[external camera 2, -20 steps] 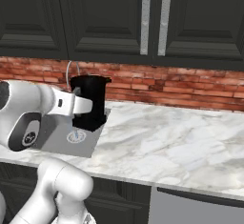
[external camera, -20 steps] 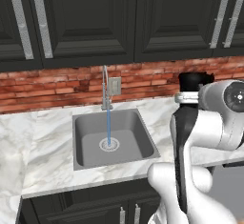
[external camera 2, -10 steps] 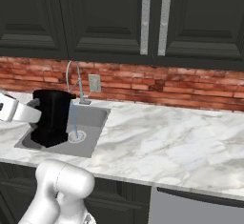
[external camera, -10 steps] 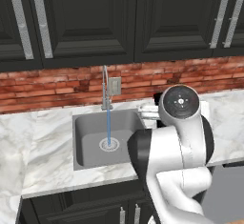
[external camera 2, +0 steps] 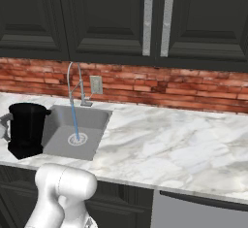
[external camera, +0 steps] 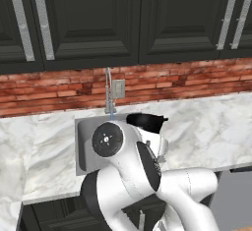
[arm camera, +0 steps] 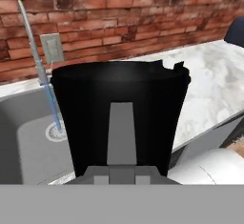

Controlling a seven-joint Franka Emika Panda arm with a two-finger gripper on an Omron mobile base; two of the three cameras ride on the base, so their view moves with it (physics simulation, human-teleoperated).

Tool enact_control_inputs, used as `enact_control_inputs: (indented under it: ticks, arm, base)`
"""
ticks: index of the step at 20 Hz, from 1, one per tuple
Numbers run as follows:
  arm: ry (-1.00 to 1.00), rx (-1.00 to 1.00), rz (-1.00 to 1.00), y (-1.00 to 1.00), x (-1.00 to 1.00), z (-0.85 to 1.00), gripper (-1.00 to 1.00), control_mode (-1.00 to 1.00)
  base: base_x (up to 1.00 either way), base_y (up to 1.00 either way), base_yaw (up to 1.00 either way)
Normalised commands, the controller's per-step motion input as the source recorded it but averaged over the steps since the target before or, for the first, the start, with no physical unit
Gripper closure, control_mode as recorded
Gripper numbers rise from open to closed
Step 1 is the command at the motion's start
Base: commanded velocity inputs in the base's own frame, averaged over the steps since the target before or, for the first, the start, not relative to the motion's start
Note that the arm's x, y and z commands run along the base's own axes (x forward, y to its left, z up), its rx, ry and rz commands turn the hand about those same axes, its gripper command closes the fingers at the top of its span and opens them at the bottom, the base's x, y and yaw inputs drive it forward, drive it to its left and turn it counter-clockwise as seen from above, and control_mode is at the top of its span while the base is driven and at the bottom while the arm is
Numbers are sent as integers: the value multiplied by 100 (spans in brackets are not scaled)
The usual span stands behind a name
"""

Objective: Turn on the sink faucet and place the jug under the water for a few seconds to fill it up.

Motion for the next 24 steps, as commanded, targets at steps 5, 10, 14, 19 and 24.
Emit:
enact_control_inputs:
  ticks: [5,10,14,19,24]
  arm:
    - [0,0,0,42,52,-44,100,-100]
    - [0,0,0,22,64,-40,100,-100]
    - [0,0,0,20,57,-41,100,-100]
    - [4,0,0,26,44,-45,100,-100]
    - [3,0,0,29,46,-31,100,-100]
  base:
    - [0,0,0]
    - [0,0,0]
    - [0,0,0]
    - [0,0,0]
    - [0,0,0]
